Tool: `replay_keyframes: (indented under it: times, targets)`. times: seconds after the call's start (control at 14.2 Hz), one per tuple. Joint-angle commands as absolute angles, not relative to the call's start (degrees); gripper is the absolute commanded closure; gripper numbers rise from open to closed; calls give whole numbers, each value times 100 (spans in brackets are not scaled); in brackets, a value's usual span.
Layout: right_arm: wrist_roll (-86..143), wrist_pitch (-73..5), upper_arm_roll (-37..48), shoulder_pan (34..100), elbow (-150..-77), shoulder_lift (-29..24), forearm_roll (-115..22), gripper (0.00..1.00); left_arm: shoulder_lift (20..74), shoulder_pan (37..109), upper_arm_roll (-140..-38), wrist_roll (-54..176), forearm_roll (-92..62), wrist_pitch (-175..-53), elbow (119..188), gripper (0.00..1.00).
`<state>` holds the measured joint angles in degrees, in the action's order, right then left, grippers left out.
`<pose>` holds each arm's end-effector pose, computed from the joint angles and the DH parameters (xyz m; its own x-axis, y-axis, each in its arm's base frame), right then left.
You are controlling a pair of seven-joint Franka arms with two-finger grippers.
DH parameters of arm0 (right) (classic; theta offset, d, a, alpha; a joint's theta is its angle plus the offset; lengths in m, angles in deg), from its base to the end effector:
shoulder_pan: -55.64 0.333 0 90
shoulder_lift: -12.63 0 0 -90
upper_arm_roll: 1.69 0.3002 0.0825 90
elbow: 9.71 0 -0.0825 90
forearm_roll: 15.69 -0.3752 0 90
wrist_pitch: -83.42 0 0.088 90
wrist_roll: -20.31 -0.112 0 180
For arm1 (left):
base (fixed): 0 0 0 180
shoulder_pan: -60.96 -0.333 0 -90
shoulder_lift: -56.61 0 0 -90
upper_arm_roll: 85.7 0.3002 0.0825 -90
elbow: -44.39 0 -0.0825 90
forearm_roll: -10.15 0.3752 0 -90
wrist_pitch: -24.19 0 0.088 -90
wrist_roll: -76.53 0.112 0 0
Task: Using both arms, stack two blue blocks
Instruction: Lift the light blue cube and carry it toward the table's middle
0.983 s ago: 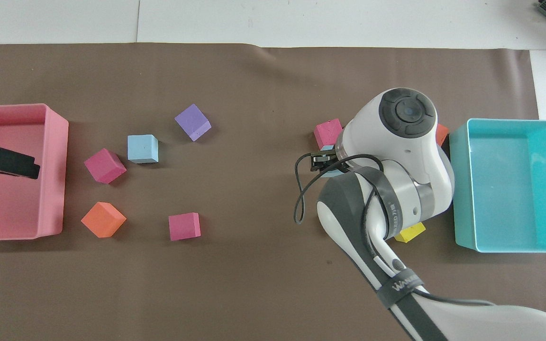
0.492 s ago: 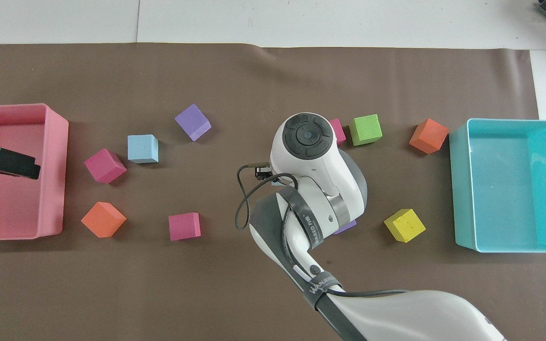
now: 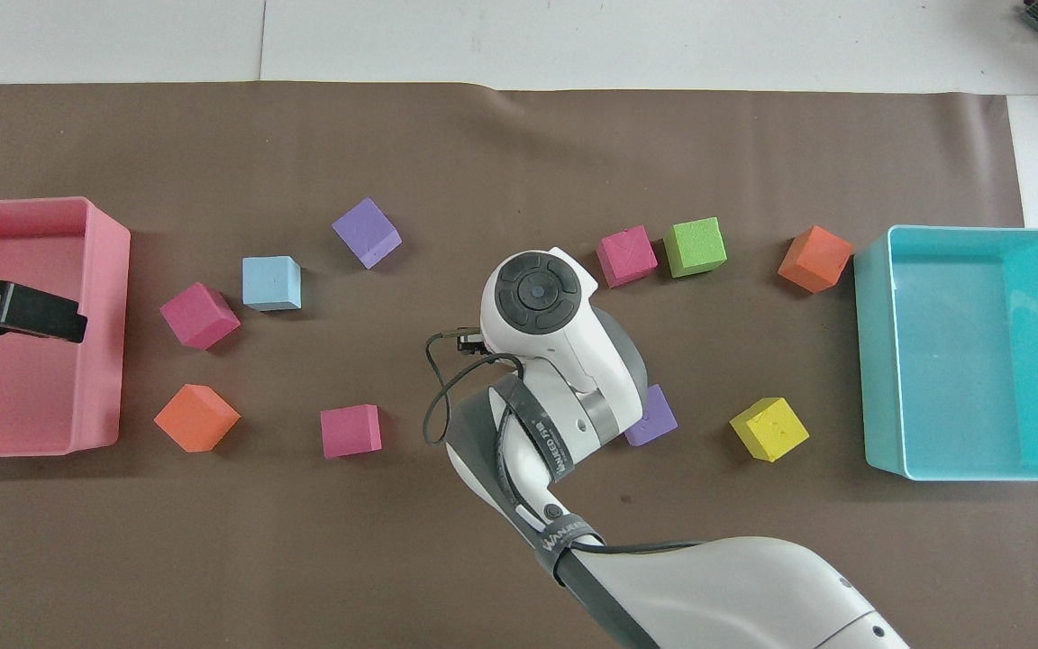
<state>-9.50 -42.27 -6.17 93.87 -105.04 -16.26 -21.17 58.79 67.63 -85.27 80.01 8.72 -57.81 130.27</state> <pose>0.5477 0.3770 0.3044 0.9997 0.0242 0.0027 0.0243 -0.9985 -0.0493 0.5161 -0.0594 0.6448 0.9847 -0.1722 -0.0280 -0.1715 -0.9848 0.0268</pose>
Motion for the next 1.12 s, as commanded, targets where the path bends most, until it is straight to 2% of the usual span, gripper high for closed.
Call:
replay_keyframes:
  times: [0.0, 0.42, 0.49, 0.56, 0.63, 0.84, 1.05]
  targets:
    - [-1001, -4560, -591, 9387, -10700, -1663, -2202, 100, 6047, 6861, -8474, 7908, 866, -5825, 13219, 0]
    - [-878, -4570, -600, 9387, -10911, -1602, -2176, 100, 6039, 6861, -8474, 7908, 866, -5887, 13219, 0]
    - [-878, -4570, -600, 9387, -10903, -1611, -2184, 93, 6039, 6861, -8474, 7899, 866, -5887, 13219, 0]
    - [-887, -4561, -591, 9387, -10903, -1602, -2184, 53, 6047, 6861, -8474, 7899, 866, -5887, 13236, 0]
    - [-895, -4570, -600, 9387, -10903, -1602, -2184, 1, 6047, 6861, -8474, 7899, 866, -5887, 13237, 0]
    - [-974, -4570, -600, 9413, -10876, -1541, -2088, 0, 6047, 6861, -8474, 7899, 866, -5931, 13263, 0]
    - [-966, -4482, -635, 9352, -10885, -1146, -2053, 0, 6047, 6861, -8474, 7899, 866, -5948, 13272, 0]
